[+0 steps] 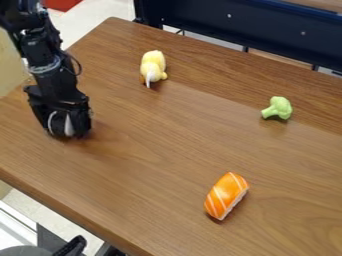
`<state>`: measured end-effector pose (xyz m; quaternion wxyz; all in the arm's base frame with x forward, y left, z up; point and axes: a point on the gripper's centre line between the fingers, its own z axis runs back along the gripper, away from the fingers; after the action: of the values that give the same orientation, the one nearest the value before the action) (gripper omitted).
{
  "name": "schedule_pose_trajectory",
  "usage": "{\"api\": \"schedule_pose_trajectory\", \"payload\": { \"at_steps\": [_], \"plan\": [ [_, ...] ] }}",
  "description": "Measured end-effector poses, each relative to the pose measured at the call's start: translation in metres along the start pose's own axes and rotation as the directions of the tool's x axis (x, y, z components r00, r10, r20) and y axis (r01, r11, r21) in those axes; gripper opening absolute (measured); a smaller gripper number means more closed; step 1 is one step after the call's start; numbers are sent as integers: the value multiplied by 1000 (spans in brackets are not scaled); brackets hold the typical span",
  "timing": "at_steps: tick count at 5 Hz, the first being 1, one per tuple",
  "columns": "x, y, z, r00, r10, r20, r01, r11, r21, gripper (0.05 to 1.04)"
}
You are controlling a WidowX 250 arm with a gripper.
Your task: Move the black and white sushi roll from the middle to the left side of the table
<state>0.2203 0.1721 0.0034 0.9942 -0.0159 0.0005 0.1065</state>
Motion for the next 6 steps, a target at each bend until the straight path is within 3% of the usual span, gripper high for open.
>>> {"api": "schedule_pose_trajectory", "payload": {
  "at_steps": [2,4,5,6],
  "plan": [
    [3,-19,43,995,80,52,-77,996,-53,1001],
    [38,-48,96,988,149,37,-145,986,-85,1001],
    [46,-80,108,988,144,51,-142,989,-51,1001],
    [49,-112,101,992,107,74,-106,994,-8,1001]
  ]
}}
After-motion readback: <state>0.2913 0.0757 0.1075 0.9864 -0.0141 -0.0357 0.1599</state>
